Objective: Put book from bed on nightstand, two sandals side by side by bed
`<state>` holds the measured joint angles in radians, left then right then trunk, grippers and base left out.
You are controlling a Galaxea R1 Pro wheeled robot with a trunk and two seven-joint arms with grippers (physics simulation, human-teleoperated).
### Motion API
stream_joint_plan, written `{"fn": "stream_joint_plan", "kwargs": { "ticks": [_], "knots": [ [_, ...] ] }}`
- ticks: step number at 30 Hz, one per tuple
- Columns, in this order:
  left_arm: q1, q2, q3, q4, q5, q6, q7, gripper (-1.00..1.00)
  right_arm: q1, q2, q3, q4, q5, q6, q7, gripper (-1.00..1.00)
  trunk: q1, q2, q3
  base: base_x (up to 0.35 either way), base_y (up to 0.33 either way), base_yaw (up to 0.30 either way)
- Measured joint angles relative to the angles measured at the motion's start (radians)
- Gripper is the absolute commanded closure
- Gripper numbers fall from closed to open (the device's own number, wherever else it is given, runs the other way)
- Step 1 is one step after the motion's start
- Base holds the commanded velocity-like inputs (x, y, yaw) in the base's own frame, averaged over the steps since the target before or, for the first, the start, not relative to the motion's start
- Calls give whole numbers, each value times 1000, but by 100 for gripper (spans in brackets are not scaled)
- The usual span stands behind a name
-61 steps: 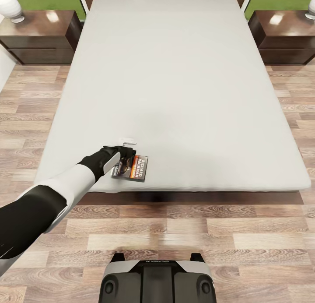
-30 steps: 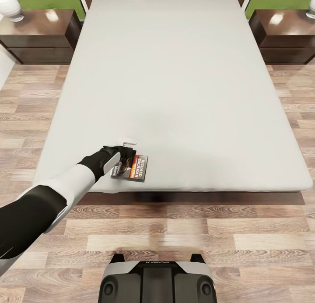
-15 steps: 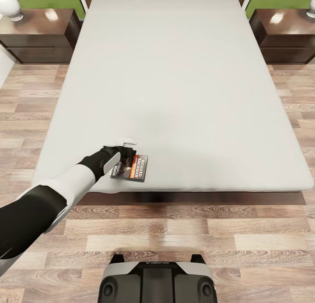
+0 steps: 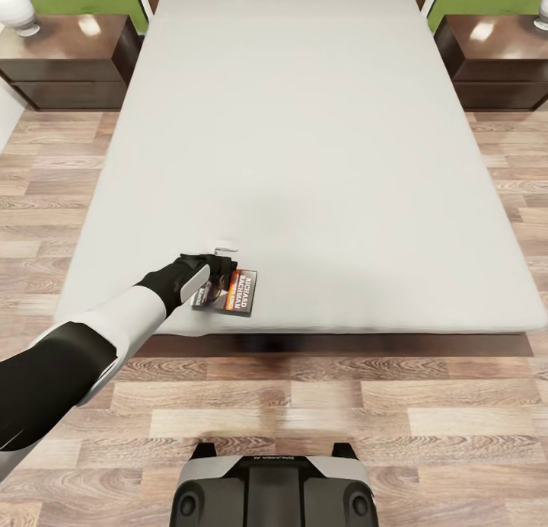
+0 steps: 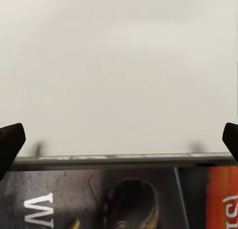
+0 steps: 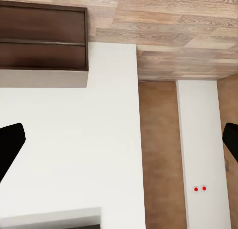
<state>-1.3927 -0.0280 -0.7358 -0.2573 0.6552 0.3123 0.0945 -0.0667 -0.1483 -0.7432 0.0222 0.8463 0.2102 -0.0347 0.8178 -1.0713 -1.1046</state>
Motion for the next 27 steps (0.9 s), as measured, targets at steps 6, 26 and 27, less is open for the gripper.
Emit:
{"fn": "stream_joint_plan", "kwargs": {
  "ticks": [6,26,27],
  "knots": [
    [-1,0,0,0,0,0,0,-100,0,0,0,0,0,0,0,-100,8,-14,-6,0,0,0],
    [0,-2,0,0,0,-1,1,-100,0,-1,0,0,0,0,0,-100,8,-14,-6,0,0,0],
    [0,-2,0,0,0,-1,1,-100,0,0,0,0,0,0,0,-100,12,-21,-9,0,0,0]
  ]
}}
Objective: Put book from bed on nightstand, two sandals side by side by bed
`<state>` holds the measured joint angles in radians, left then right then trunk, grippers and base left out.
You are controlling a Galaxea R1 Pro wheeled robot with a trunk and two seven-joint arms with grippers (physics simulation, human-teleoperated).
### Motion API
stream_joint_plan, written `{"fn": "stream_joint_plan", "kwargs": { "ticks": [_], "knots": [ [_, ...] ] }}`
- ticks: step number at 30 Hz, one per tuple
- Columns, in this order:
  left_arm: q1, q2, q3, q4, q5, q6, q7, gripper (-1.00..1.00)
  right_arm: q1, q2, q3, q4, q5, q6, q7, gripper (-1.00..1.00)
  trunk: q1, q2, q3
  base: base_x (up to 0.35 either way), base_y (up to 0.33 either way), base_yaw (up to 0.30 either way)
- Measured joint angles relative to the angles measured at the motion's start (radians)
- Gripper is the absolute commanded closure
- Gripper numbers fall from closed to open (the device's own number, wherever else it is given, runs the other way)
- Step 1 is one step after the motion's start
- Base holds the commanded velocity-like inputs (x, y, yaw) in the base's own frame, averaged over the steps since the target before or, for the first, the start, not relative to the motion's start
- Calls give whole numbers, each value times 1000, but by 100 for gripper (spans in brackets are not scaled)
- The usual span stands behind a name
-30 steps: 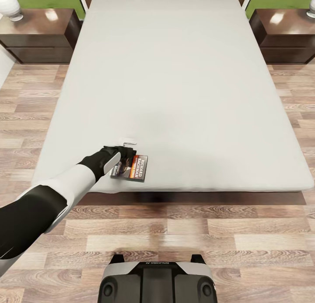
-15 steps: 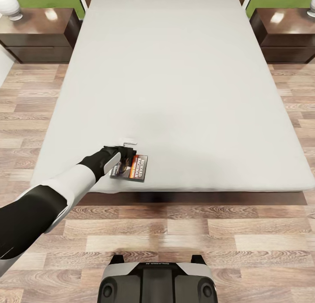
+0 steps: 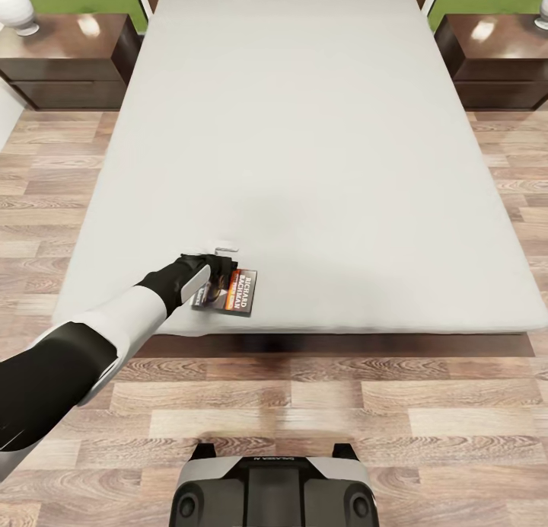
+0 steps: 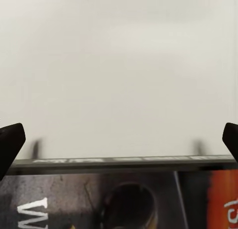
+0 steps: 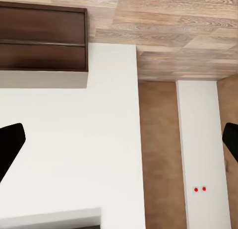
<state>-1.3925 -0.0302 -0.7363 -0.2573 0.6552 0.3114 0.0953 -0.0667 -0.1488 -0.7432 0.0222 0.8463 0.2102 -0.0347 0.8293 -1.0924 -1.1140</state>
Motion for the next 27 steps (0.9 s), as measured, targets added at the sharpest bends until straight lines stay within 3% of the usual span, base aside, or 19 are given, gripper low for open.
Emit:
{"fn": "stream_joint_plan", "kwargs": {
  "ticks": [3,23,27],
  "knots": [
    [0,-1,0,0,0,0,0,-100,0,0,0,0,0,0,0,-100,12,-21,-9,0,0,0],
    [0,1,0,0,0,-1,0,-100,0,0,0,0,0,0,0,-100,12,-21,-10,0,0,0],
    [0,1,0,0,0,-1,0,-100,0,0,0,0,0,0,0,-100,27,-49,-22,0,0,0]
  ]
}}
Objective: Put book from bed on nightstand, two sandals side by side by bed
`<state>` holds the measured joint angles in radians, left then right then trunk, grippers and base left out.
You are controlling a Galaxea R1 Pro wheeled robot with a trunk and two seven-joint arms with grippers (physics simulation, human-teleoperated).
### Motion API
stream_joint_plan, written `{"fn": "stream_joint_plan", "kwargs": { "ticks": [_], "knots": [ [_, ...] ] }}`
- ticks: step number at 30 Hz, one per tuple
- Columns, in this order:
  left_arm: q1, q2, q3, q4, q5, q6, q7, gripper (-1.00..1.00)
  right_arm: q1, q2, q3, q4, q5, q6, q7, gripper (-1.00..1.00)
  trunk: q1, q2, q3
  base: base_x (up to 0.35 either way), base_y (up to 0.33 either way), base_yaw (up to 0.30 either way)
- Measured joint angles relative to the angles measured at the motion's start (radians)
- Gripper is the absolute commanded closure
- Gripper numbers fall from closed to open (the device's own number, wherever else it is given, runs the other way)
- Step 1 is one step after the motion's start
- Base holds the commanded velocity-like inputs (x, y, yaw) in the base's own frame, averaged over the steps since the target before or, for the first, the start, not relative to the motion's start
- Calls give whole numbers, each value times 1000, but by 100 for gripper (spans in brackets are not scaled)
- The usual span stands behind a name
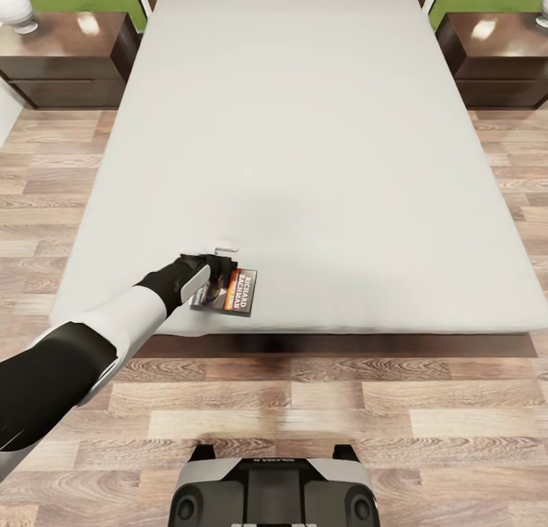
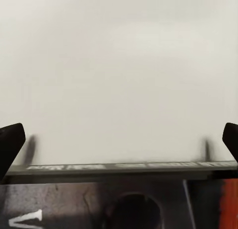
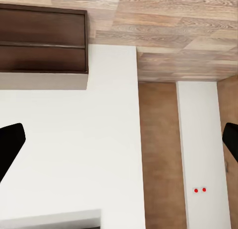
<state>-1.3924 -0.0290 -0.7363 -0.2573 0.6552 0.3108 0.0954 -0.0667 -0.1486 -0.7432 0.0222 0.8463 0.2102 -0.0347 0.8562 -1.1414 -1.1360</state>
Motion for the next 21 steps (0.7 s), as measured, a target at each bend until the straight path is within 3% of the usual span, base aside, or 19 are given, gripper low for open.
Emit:
{"fn": "stream_joint_plan", "kwargs": {
  "ticks": [21],
  "knots": [
    [0,-2,0,0,0,0,0,-100,0,-7,0,0,1,-1,0,-100,8,-14,-6,0,0,0]
  ]
}}
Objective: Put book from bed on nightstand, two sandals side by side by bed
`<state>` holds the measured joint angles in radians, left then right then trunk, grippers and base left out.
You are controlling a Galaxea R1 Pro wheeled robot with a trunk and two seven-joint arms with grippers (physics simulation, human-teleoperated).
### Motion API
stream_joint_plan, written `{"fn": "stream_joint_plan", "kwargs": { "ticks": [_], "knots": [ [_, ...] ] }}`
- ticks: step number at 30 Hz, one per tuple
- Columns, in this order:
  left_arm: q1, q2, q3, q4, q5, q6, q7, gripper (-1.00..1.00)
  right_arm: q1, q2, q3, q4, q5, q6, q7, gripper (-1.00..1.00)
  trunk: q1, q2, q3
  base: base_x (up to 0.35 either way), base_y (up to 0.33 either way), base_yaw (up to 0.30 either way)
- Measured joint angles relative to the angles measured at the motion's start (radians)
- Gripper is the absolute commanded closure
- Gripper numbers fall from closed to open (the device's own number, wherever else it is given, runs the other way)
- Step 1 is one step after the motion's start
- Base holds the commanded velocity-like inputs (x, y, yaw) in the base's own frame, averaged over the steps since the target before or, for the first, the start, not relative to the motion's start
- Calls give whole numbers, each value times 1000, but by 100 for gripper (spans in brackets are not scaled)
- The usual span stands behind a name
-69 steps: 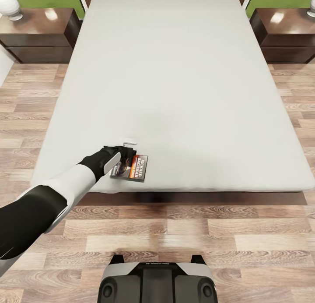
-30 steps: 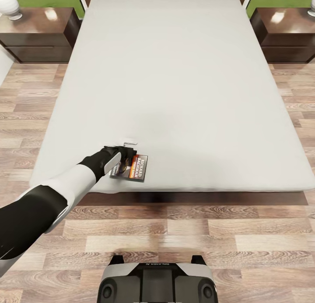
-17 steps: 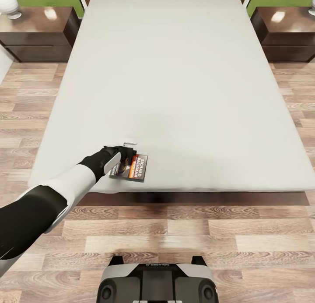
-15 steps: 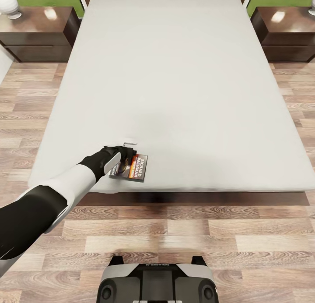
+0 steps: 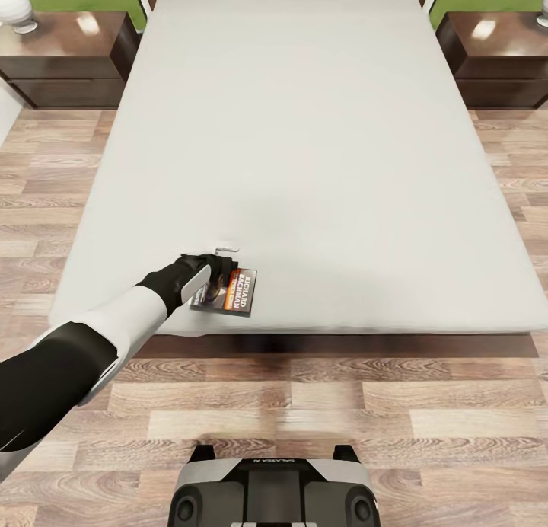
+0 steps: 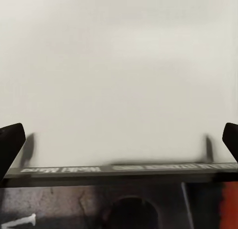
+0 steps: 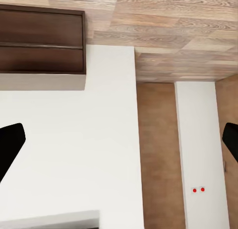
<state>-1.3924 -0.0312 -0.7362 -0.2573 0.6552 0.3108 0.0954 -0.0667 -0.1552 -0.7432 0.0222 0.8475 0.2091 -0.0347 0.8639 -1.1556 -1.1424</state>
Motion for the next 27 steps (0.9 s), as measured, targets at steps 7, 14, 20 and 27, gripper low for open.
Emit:
{"fn": "stream_joint_plan", "kwargs": {
  "ticks": [7,14,20,27],
  "knots": [
    [0,-1,0,0,0,0,0,-100,0,-2,0,0,0,0,0,-100,0,0,0,-3,0,0],
    [0,-1,0,0,0,0,0,-100,0,-2,0,0,0,0,0,-100,0,0,0,-131,0,0],
    [0,-1,0,0,0,0,0,-100,0,-2,0,0,0,0,0,-100,0,0,0,-70,0,0],
    [0,-2,0,0,0,0,0,-100,0,-2,0,0,0,-1,0,-100,0,0,0,-19,0,0]
  ]
}}
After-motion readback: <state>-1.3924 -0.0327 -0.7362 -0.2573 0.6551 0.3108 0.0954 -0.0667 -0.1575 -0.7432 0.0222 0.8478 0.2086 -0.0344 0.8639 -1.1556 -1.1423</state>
